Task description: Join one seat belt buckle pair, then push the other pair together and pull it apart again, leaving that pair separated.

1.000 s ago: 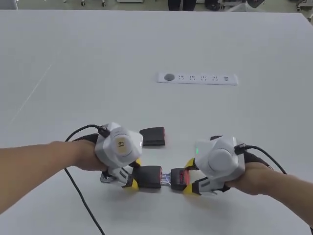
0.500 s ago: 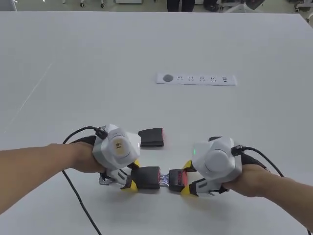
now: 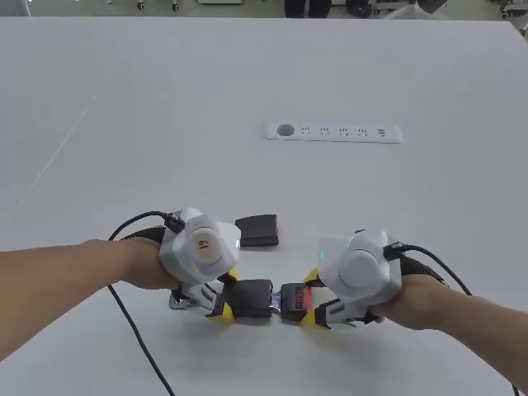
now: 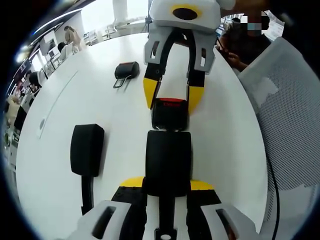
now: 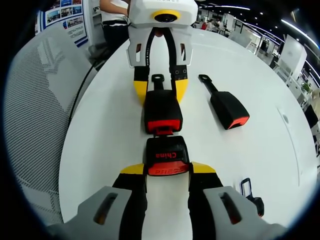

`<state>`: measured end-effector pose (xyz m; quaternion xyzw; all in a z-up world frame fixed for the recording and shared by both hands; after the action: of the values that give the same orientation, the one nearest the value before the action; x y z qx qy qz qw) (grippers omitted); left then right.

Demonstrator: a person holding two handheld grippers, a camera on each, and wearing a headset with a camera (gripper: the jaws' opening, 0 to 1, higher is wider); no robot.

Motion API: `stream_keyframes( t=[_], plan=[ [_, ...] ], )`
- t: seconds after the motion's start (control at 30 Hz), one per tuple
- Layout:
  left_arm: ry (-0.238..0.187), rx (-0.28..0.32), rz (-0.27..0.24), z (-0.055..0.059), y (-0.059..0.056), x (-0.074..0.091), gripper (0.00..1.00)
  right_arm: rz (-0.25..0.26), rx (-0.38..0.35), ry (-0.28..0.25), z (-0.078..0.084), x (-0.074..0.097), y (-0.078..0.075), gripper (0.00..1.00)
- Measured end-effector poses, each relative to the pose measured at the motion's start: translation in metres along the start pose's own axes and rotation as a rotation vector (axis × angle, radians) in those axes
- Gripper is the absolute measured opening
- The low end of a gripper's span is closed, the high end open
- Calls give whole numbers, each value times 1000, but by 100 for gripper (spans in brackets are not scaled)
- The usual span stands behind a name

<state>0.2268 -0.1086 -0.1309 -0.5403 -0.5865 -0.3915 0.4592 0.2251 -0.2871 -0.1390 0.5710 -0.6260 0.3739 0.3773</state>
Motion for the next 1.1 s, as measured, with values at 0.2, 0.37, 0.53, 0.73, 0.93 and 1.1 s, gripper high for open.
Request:
stream_keyframes(
  t=[0.2,0.37,0.53,0.73,0.93,1.1],
  plan=[
    [2,-4,-1,-1,-1,0,29,3,-4,-3,-2,-1,2,28],
    [2,-14,3,-1,0,0,29,8,-18,0,-2,-3,2,28],
    [5,-24,3,-2,-1,1,29,9,-26,0,-2,-3,2,28],
    [17,-40,5,-4,0,1,29,4,-35,-6,-3,-2,3,27],
    [20,-36,8,-5,1,1,28,14,-53,-1,-5,-2,4,27],
    [18,-32,5,-3,2,-1,29,16,-46,3,-5,-3,3,27]
  ],
)
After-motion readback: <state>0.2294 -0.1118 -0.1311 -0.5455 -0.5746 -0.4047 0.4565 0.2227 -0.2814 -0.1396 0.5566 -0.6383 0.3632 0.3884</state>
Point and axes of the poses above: the centre of the closed fingertips' face, and the gripper's own axes: x roughly backward along the fingers, y roughly to its left, z roughly out of its underside, the point moved 9 cm from there along x, roughly backward along the fingers, and after that the axes turned 10 degrees about y, right-handed, at the moved point
